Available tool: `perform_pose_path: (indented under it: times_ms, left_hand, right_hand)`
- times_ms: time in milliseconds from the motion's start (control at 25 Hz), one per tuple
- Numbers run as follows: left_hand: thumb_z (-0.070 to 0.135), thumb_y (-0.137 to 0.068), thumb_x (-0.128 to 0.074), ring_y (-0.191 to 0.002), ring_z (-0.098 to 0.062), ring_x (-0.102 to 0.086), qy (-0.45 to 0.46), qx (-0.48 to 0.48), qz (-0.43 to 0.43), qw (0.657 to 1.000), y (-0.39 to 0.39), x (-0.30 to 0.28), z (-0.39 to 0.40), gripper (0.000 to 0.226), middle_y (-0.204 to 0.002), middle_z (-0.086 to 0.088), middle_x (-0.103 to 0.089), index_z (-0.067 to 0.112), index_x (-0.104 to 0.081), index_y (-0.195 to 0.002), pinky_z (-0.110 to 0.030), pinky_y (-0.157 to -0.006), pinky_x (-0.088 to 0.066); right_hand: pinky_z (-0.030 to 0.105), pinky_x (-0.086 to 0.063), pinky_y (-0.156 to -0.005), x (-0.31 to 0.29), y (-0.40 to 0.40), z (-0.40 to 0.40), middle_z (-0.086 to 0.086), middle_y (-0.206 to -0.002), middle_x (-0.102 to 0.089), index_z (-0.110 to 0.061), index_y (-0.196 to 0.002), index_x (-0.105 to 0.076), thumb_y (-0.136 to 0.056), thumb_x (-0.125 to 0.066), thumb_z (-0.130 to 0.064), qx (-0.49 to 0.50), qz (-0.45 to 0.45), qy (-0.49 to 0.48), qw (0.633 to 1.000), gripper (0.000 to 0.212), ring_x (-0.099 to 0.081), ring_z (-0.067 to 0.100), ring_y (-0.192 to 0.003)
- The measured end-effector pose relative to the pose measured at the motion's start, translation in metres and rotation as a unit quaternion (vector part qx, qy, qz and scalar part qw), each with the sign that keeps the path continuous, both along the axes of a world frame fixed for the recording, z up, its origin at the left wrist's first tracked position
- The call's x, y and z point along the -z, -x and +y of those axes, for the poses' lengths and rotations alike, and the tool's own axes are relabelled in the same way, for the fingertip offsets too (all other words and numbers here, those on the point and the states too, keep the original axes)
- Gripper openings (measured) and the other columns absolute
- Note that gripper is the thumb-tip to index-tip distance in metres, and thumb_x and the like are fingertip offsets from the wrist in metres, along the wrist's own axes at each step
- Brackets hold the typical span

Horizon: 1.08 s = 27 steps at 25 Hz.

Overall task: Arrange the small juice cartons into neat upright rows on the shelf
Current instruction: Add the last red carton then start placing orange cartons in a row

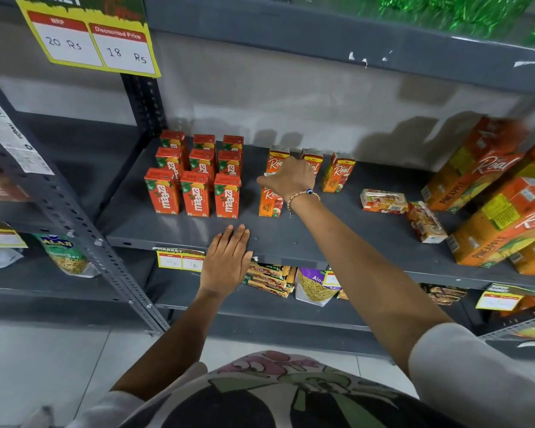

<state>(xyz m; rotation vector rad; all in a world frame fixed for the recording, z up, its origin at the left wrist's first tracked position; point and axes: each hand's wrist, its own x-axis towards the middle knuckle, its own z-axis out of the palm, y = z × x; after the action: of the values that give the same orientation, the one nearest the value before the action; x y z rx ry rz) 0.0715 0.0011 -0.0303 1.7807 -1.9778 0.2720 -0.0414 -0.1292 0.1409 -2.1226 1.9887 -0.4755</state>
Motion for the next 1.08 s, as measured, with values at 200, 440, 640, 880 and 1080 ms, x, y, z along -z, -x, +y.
perform_pose_path:
  times_ms: [200,440,640,880,1080]
  left_hand:
    - [0.032,-0.100,-0.028,-0.120,-0.035,-0.056,0.033,0.004,0.004,0.999,0.000,0.003,-0.002,0.051,-0.128,-0.014,-0.062,0.002,-0.061,-0.125,-0.044,-0.100,-0.040]
    - [0.033,-0.101,-0.026,-0.121,-0.035,-0.056,0.020,0.010,0.015,1.000,0.000,0.001,0.001,0.052,-0.129,-0.014,-0.061,0.001,-0.060,-0.126,-0.045,-0.100,-0.041]
    - [0.035,-0.102,-0.020,-0.123,-0.034,-0.054,-0.008,0.007,0.021,1.000,-0.001,-0.002,0.003,0.057,-0.131,-0.014,-0.060,0.002,-0.058,-0.128,-0.045,-0.101,-0.041]
    - [0.034,-0.102,-0.021,-0.123,-0.035,-0.054,-0.012,-0.002,0.026,1.000,0.001,-0.002,0.005,0.056,-0.130,-0.015,-0.060,0.002,-0.059,-0.128,-0.047,-0.100,-0.041]
    - [0.031,-0.100,-0.027,-0.126,-0.032,-0.051,-0.016,-0.050,0.060,0.997,0.034,-0.008,0.003,0.050,-0.131,-0.011,-0.060,0.005,-0.060,-0.126,-0.048,-0.108,-0.031]
  right_hand:
    - [0.022,-0.021,-0.040,0.005,0.000,0.005,-0.003,-0.048,-0.039,-0.017,-0.048,-0.035,-0.075,-0.063,-0.061,0.003,-0.024,0.019,1.000,0.058,-0.036,0.008,-0.045]
    - [0.021,-0.021,-0.041,0.006,0.003,0.005,-0.004,-0.046,-0.038,-0.018,-0.047,-0.034,-0.076,-0.064,-0.057,-0.001,-0.028,0.024,0.999,0.058,-0.035,0.007,-0.045]
    - [0.020,-0.022,-0.041,0.009,0.002,0.004,-0.004,-0.048,-0.039,-0.018,-0.048,-0.036,-0.076,-0.065,-0.055,0.002,-0.033,0.019,0.999,0.055,-0.037,0.007,-0.045]
    - [0.023,-0.029,-0.044,-0.001,0.016,0.008,-0.002,-0.045,-0.038,-0.018,-0.045,-0.032,-0.078,-0.049,-0.072,-0.007,-0.086,-0.015,0.996,0.065,-0.039,0.011,-0.044]
    - [0.030,-0.045,-0.063,-0.008,0.121,-0.017,0.008,-0.070,-0.061,-0.008,-0.065,-0.062,-0.084,-0.058,-0.048,0.037,-0.136,-0.040,0.989,0.044,-0.058,0.022,-0.071]
